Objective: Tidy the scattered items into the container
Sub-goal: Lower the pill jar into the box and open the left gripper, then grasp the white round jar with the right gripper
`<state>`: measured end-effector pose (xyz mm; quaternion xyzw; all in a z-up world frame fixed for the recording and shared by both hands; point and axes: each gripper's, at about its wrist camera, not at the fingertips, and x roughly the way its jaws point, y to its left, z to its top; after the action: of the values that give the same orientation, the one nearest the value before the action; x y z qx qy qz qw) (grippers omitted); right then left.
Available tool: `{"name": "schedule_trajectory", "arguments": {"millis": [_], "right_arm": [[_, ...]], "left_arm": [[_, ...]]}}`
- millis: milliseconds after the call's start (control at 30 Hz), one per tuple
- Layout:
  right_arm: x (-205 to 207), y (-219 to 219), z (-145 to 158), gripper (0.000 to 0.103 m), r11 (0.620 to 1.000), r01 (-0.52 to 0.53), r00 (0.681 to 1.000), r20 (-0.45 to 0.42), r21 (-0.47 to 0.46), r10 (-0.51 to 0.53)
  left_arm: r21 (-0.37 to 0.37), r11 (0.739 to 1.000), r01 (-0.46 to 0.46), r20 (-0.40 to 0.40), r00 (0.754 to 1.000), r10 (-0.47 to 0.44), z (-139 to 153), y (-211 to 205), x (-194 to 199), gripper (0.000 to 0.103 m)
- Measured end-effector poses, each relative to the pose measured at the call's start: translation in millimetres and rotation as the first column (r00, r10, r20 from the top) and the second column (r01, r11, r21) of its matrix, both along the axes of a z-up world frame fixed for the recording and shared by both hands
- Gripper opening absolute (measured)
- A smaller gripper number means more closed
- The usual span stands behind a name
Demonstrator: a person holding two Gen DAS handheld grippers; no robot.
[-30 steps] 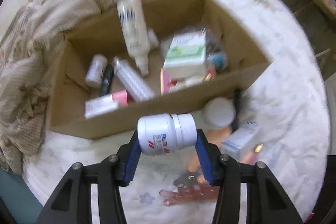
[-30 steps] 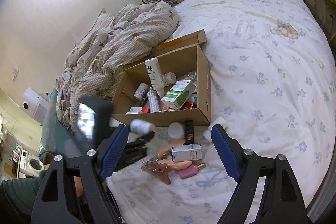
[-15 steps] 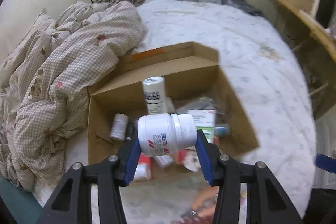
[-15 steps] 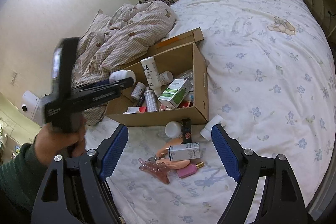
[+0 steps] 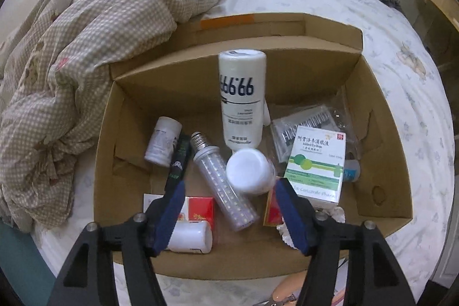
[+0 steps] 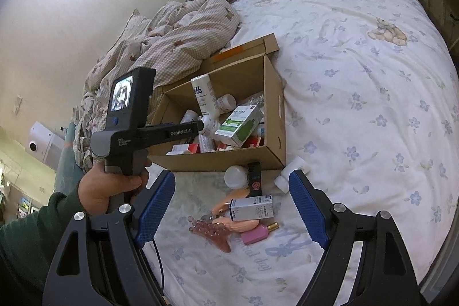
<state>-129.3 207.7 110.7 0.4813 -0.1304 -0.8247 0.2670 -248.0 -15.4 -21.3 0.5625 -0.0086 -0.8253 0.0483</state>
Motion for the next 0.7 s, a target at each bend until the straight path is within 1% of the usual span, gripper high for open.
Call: {"name": "schedule_trajectory", "arguments": {"millis": [67, 200, 367, 533, 600, 700], "right_arm": [[0, -2, -1, 0.084, 1.0, -0.006, 1.0, -0.002, 0.008, 0.006], [0, -3, -4, 0.084, 1.0, -0.006, 1.0, -0.003, 0.026, 0.006], [-1, 1, -9, 0.084, 1.0, 0.008, 1.0, 0.011, 0.02, -0.008], [0, 3, -12, 0.084, 0.999, 0.01, 1.0, -0.001, 0.038, -0.01], [0, 2, -15, 0.084, 0.999, 0.011, 1.0, 0.0, 0.053, -0.011], [0, -1, -22, 0.084, 0.997, 0.007, 1.0, 0.009, 0.075, -0.008]], "left_arm": [[0.01, 1.0, 0.011, -0.009, 1.0, -0.01, 4, -1, 3, 0.066], [-0.021, 0.999, 0.047, -0.035, 0.998, -0.047, 14, 3, 14, 0.066], [0.037, 0.997, 0.071, -0.075, 0.995, -0.068, 36, 1, 38, 0.066], [0.081, 0.99, 0.113, -0.105, 0.989, -0.104, 51, -4, 74, 0.066], [0.099, 0.987, 0.123, -0.103, 0.988, -0.113, 48, -5, 87, 0.066], [0.132, 0.983, 0.126, -0.081, 0.99, -0.116, 37, -11, 104, 0.066]]}}
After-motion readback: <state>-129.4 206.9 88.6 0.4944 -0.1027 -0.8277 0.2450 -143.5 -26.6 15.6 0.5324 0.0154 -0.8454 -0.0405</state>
